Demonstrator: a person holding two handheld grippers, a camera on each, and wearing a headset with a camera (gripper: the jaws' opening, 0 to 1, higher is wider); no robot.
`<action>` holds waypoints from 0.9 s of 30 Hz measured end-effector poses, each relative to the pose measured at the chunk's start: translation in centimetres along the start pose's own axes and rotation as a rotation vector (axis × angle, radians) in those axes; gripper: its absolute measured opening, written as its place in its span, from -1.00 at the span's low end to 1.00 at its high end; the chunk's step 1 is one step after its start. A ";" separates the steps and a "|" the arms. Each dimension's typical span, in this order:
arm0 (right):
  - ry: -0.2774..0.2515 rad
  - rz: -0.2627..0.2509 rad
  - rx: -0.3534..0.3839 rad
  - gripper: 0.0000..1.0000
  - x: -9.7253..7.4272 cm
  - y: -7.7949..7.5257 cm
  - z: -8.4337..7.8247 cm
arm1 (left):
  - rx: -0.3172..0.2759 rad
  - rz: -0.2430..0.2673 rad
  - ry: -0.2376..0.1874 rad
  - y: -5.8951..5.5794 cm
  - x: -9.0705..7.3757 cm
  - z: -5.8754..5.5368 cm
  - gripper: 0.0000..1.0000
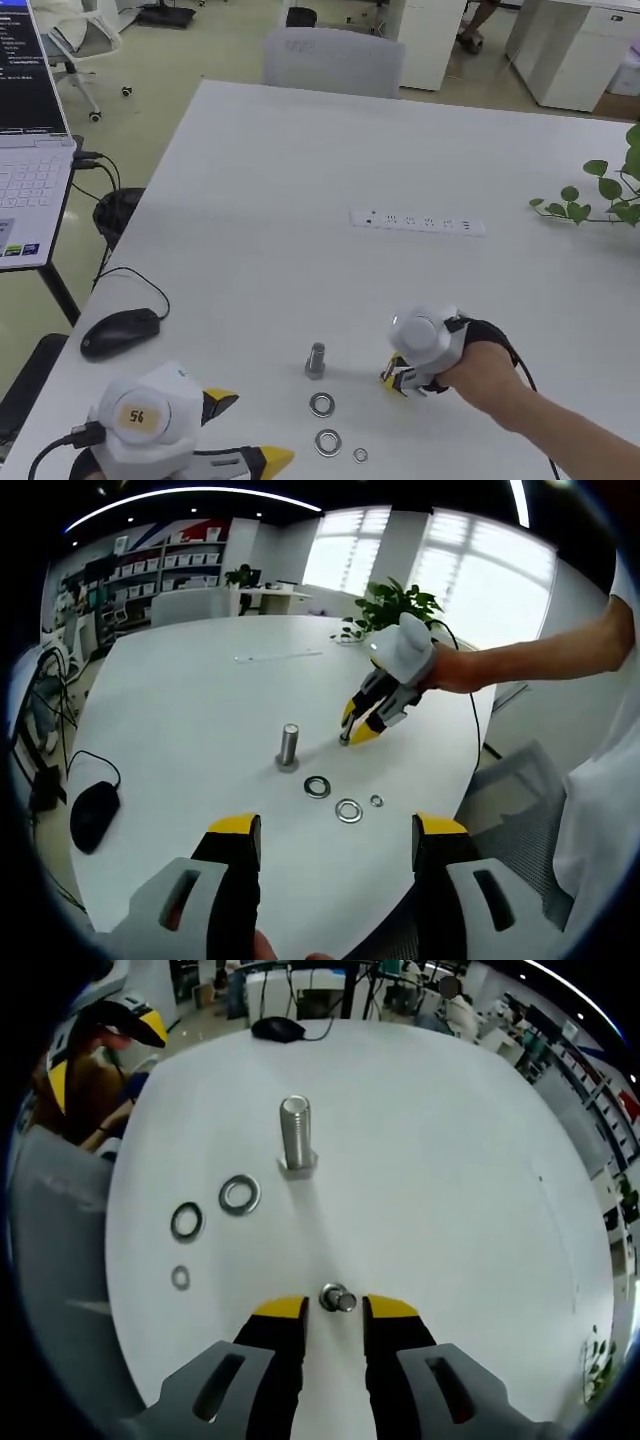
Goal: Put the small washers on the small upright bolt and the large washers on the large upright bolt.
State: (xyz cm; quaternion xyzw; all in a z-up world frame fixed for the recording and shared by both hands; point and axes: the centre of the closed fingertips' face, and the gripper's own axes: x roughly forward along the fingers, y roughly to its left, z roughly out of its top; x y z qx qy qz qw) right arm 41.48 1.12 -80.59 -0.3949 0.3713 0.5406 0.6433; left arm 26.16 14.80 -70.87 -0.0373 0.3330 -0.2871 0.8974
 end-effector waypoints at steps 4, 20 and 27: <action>-0.046 -0.019 0.035 -0.53 -0.8 -0.2 0.6 | 0.003 0.001 -0.002 -0.2 0.0 0.1 0.21; -0.168 -0.133 0.131 -0.44 -5.6 -0.2 -0.2 | 0.005 -0.009 -0.001 -1.0 -0.2 -0.9 0.21; -0.227 -0.173 0.179 -0.41 -7.3 1.5 -1.1 | 0.000 -0.018 0.004 -1.2 -0.2 -1.7 0.21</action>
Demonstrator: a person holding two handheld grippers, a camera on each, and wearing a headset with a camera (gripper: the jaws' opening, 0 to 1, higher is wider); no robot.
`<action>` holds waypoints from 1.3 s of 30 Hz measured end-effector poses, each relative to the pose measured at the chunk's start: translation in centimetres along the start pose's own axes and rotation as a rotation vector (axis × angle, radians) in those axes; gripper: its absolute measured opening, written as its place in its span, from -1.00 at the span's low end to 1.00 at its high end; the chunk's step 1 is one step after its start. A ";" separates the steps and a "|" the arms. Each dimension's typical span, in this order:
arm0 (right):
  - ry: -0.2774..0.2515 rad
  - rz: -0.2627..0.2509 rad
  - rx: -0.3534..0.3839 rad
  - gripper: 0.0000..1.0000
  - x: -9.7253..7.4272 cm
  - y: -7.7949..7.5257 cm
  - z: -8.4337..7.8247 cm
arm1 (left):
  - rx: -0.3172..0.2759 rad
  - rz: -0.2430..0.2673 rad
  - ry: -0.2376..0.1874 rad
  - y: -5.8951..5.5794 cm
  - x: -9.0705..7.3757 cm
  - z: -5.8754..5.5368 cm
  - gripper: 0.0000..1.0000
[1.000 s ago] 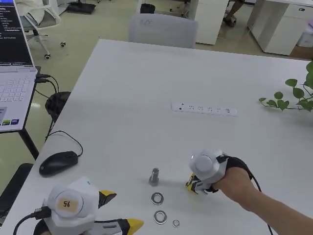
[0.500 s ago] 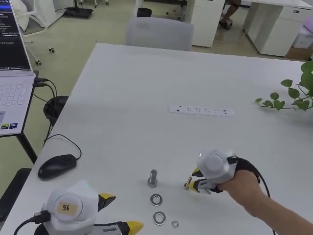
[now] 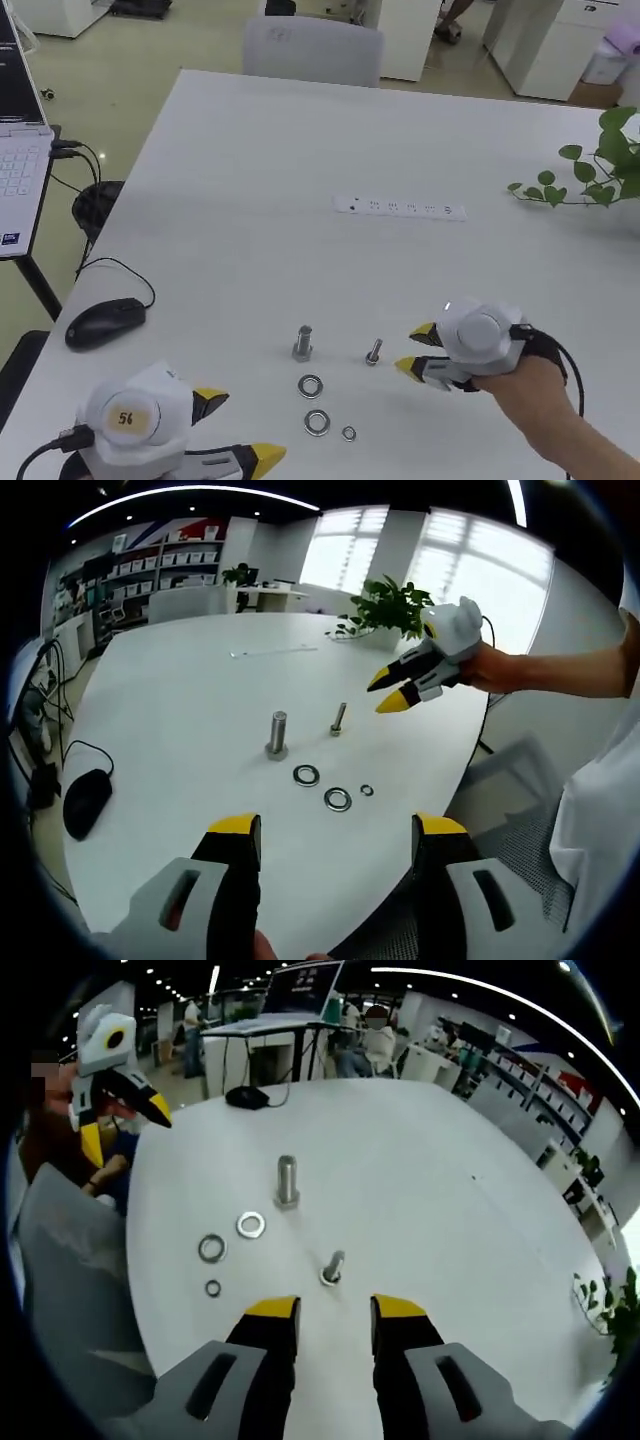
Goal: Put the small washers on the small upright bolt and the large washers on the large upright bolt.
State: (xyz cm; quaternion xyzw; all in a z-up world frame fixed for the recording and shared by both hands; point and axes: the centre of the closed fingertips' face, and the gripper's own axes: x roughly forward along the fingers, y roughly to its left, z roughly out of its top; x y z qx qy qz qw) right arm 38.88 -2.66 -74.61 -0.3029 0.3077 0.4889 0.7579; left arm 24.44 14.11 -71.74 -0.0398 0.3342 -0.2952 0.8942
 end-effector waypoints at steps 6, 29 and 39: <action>-0.006 -0.004 0.049 -0.41 -0.6 2.5 -1.8 | 0.010 -0.002 0.006 0.2 0.1 -0.5 0.21; 0.107 0.216 -0.094 -0.50 5.1 11.3 -2.5 | 0.053 -0.007 -0.015 -0.1 -0.9 0.7 0.22; 0.119 0.296 -0.160 -0.61 5.9 12.2 -2.4 | 0.050 -0.008 -0.020 -0.1 -1.3 0.8 0.22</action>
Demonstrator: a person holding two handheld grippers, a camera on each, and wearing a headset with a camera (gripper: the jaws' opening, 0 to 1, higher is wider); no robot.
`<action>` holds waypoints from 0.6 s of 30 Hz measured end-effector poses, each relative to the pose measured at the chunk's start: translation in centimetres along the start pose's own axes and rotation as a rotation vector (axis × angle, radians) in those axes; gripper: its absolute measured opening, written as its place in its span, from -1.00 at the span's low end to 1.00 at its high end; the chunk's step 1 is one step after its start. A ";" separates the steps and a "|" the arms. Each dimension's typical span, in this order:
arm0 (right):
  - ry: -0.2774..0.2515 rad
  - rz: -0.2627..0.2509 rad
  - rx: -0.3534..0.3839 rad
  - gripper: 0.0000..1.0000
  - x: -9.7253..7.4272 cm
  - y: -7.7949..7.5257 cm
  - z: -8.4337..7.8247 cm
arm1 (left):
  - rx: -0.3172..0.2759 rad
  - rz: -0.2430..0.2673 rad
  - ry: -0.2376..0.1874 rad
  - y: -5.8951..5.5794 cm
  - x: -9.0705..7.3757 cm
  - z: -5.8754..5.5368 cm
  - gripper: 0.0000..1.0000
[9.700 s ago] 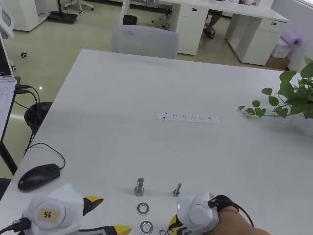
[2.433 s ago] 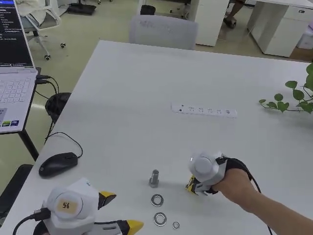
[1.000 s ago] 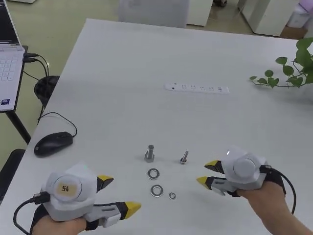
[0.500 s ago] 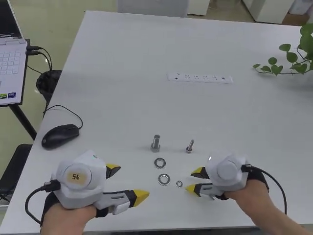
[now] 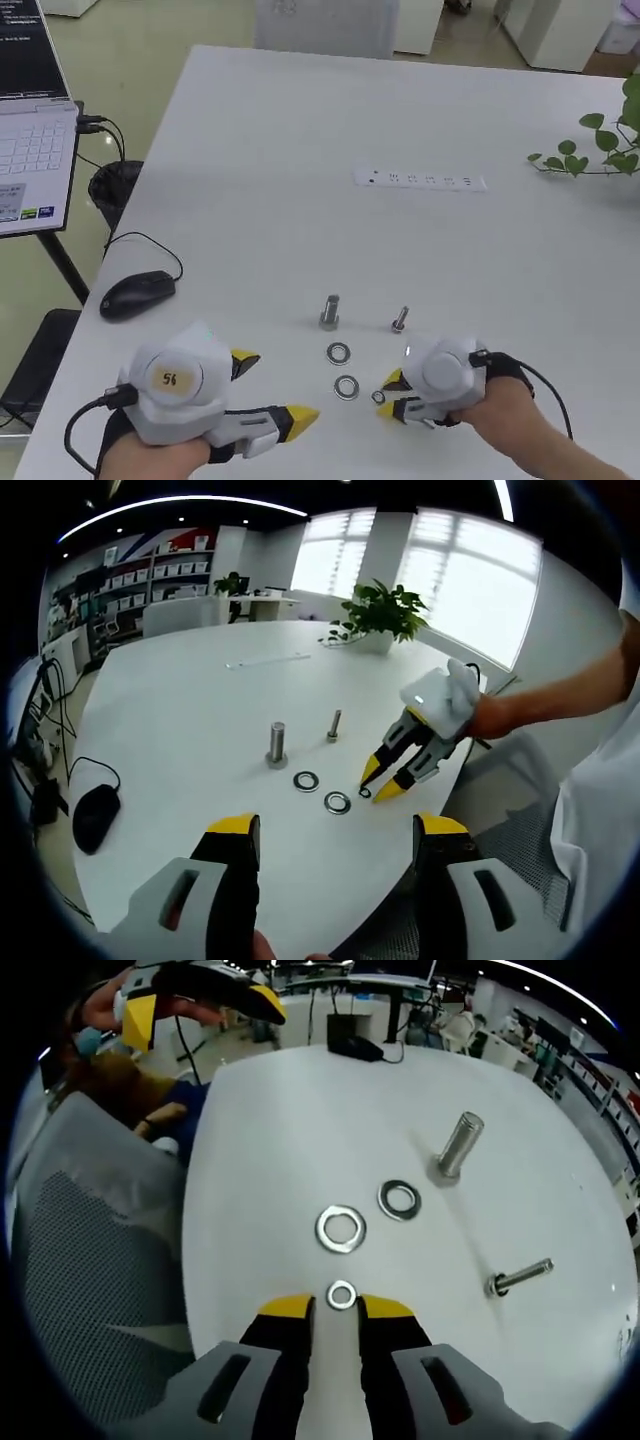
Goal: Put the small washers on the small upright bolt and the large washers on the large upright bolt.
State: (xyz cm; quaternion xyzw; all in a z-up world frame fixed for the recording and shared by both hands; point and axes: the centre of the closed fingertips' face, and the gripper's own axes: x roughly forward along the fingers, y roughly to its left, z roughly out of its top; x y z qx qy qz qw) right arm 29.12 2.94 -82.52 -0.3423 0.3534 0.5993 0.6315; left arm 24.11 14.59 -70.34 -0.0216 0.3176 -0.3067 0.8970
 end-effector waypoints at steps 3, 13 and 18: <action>-0.007 0.021 0.000 -0.63 0.1 -0.2 0.2 | -0.001 -0.001 -0.003 0.1 0.0 0.2 0.22; 0.013 0.023 -0.041 -0.70 0.1 -0.3 0.1 | 0.029 -0.025 0.001 -0.6 0.4 1.0 0.22; 0.000 0.001 -0.003 -0.72 0.0 -0.3 0.0 | 0.037 -0.034 0.005 -0.8 0.7 1.2 0.22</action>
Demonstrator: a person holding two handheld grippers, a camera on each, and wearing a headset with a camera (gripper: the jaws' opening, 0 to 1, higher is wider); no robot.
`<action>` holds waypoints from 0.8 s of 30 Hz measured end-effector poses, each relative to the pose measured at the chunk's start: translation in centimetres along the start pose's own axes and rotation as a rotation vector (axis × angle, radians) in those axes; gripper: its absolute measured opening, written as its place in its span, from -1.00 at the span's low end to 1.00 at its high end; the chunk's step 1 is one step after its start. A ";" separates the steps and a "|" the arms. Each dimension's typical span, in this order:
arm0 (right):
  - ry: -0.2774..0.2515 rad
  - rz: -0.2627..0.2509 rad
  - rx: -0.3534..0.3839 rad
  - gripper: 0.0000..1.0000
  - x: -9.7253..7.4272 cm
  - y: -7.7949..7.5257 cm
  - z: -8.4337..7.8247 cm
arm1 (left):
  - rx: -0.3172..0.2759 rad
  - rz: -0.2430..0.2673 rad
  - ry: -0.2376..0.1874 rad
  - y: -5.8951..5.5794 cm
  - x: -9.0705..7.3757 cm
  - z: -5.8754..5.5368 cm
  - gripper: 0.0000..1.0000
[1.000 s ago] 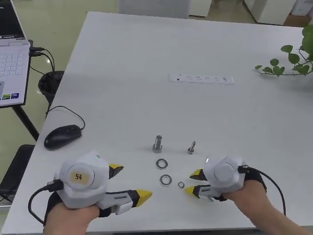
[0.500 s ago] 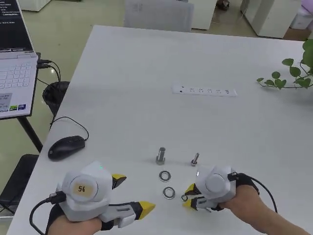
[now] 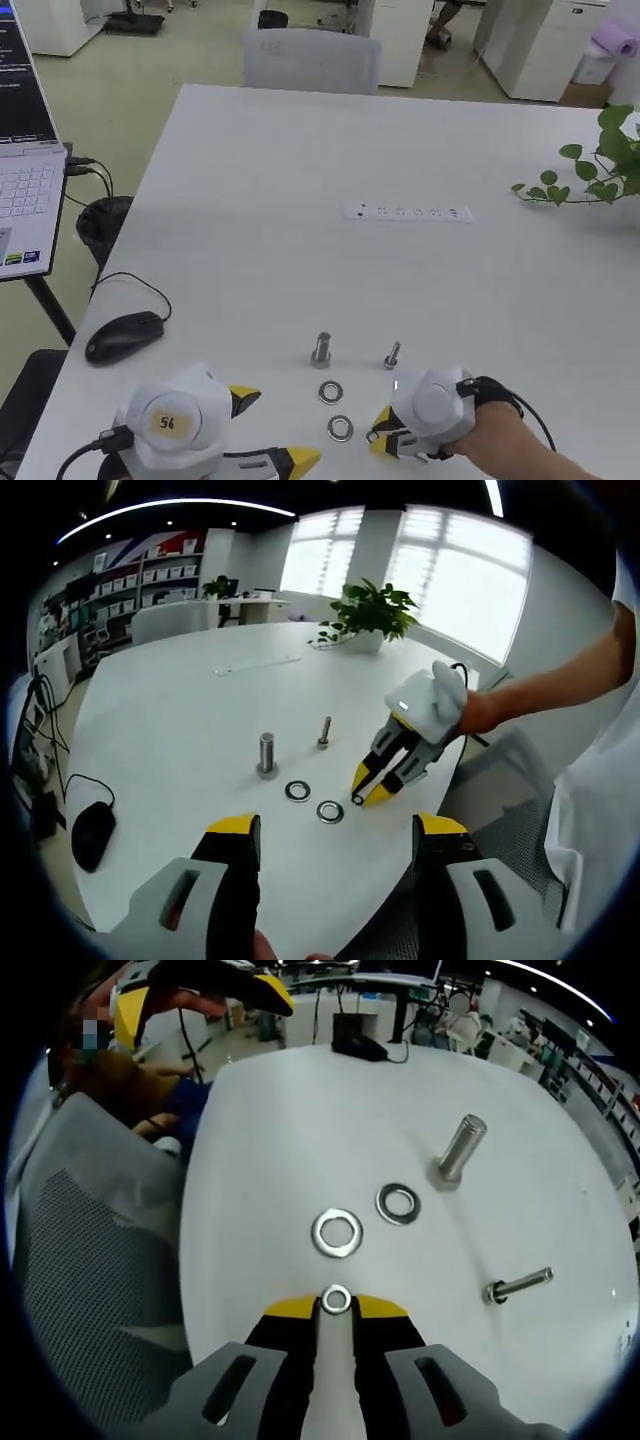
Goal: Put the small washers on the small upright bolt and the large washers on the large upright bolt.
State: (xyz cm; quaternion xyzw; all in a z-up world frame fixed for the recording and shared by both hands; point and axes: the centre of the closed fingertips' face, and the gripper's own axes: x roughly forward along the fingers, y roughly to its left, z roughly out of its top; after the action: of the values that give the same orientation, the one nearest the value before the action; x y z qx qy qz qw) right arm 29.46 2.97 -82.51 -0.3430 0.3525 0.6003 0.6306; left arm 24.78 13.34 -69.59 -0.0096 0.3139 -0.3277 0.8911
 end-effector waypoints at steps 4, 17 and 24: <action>-0.010 -0.024 0.064 -0.73 -0.1 -0.1 -0.2 | 0.001 0.000 0.004 0.0 0.1 0.0 0.21; -0.041 -0.031 0.130 -0.65 -0.8 0.9 -1.2 | -0.018 0.019 0.005 0.4 -0.1 -0.3 0.21; -0.034 -0.029 0.060 -0.65 -0.6 0.7 -0.7 | -0.014 0.017 0.005 0.4 0.1 -0.1 0.21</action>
State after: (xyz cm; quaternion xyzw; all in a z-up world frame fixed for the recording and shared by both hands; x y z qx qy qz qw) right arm 28.68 2.06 -82.39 -0.3189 0.3545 0.5860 0.6552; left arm 24.97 13.60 -69.82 -0.0121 0.3186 -0.3179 0.8929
